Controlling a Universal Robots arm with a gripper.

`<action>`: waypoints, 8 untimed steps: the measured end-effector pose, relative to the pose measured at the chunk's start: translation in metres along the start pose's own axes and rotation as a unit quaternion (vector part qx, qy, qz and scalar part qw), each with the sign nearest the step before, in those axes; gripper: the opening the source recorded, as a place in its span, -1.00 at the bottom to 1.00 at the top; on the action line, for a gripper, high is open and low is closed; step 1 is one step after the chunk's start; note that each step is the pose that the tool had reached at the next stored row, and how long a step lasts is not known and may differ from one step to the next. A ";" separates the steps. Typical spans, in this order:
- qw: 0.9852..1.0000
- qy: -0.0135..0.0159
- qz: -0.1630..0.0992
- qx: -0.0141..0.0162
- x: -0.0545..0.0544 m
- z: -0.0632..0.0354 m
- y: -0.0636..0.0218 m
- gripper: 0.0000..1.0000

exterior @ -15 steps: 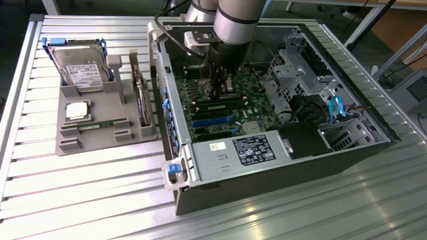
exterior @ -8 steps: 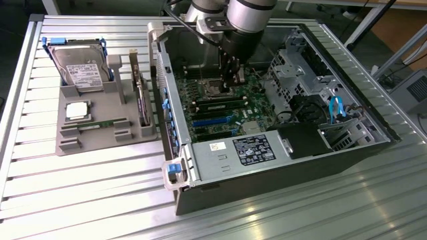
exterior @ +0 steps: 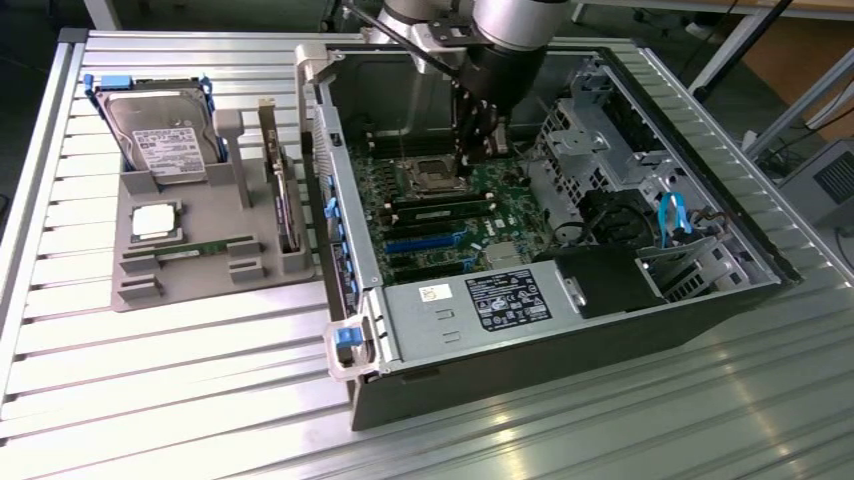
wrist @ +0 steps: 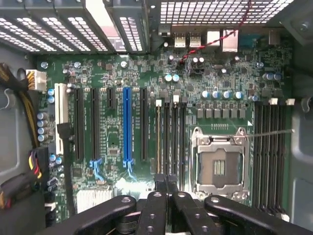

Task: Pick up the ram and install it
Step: 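Press down the ram until it locks into place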

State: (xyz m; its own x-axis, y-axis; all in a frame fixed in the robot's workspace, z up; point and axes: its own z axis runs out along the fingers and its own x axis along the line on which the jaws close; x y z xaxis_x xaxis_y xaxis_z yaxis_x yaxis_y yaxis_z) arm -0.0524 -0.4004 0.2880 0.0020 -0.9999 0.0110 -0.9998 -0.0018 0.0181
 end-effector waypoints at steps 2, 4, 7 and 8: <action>1.000 0.000 0.000 0.000 0.000 -0.0067 -0.0069 -0.80; 1.000 0.000 0.000 0.000 0.000 -0.0088 -0.0112 -0.80; 1.000 0.000 0.000 0.000 0.000 -0.0146 -0.0203 -0.80; 1.000 0.000 0.000 0.000 0.000 -0.0163 -0.0220 -0.80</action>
State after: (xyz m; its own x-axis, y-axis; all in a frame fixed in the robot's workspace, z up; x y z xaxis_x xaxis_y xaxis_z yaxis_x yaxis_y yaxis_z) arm -0.0301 -0.4004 0.3039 0.0020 -0.9999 0.0110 -0.9998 -0.0018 0.0180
